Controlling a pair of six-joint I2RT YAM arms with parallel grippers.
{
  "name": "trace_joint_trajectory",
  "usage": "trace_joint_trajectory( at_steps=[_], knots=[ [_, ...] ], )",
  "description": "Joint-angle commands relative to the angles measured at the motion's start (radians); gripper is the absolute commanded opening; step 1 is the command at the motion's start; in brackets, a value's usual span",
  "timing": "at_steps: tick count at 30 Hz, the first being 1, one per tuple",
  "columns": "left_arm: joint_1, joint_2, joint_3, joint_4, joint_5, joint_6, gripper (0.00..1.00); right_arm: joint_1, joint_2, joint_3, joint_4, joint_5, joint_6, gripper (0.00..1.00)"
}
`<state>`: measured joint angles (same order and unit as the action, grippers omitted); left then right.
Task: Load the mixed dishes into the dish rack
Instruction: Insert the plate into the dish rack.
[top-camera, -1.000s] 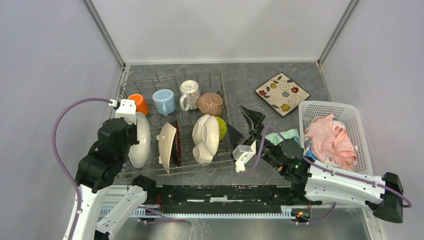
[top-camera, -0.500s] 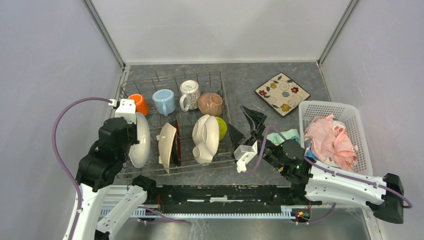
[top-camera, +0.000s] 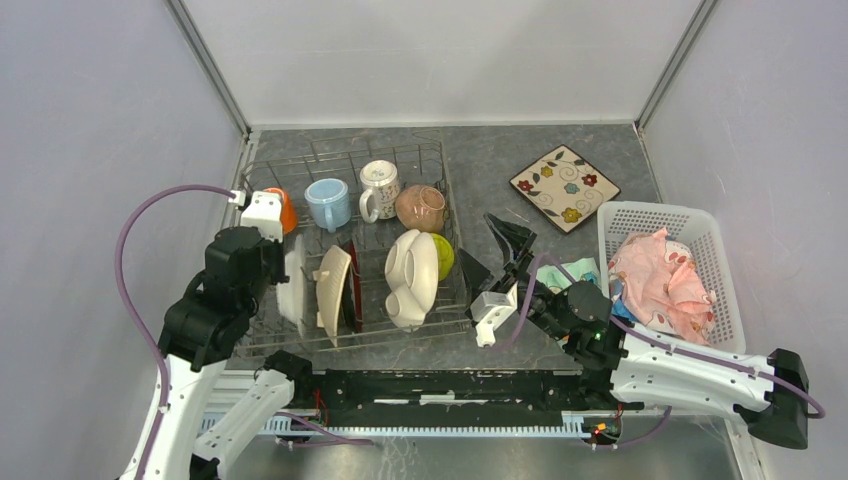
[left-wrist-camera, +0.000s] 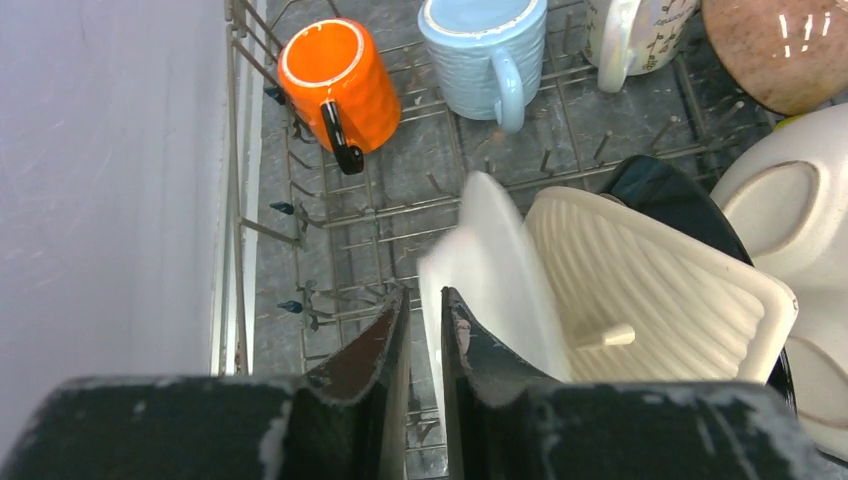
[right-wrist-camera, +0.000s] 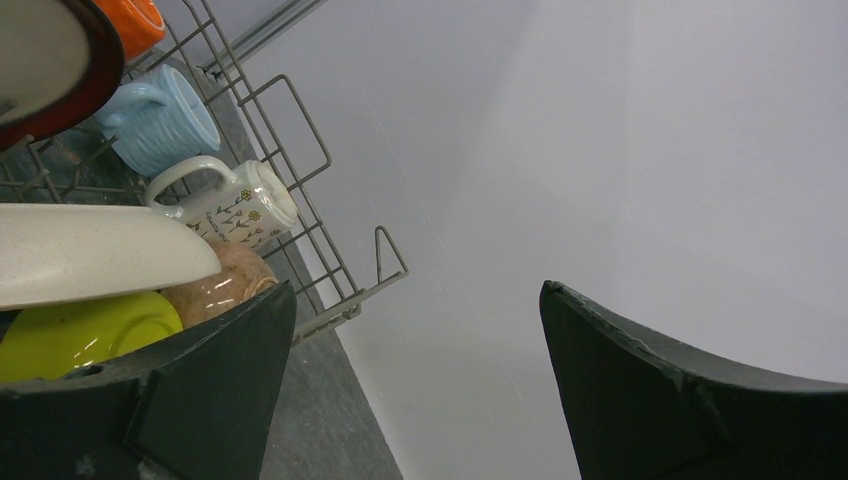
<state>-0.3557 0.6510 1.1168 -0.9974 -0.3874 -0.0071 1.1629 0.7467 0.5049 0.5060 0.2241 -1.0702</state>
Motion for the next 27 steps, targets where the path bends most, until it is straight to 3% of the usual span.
trace_joint_trajectory(
  at_steps=[1, 10, 16, 19, 23, 27],
  knots=[
    [0.000, 0.002, 0.006, 0.055, 0.057, -0.053, 0.25, -0.002, -0.022, -0.010, 0.037, 0.026, 0.006, 0.98],
    [0.001, 0.040, 0.005, 0.071, -0.006, -0.208, 0.46, -0.003, -0.037, -0.022, 0.041, 0.009, 0.060, 0.98],
    [0.000, 0.168, 0.052, 0.032, -0.062, -0.311, 0.52, -0.003, 0.028, 0.034, 0.066, 0.076, 0.364, 0.98],
    [0.001, 0.233, 0.072, 0.026, -0.014, -0.320, 0.53, -0.004, 0.118, 0.144, -0.022, 0.189, 0.562, 0.98],
    [0.008, 0.287, 0.100, 0.025, 0.068, -0.324, 0.54, -0.025, 0.244, 0.362, -0.292, 0.316, 0.721, 0.98],
    [0.012, 0.312, 0.102, 0.013, 0.127, -0.315, 0.56, -0.120, 0.269, 0.446, -0.376, 0.295, 0.842, 0.98]
  ],
)
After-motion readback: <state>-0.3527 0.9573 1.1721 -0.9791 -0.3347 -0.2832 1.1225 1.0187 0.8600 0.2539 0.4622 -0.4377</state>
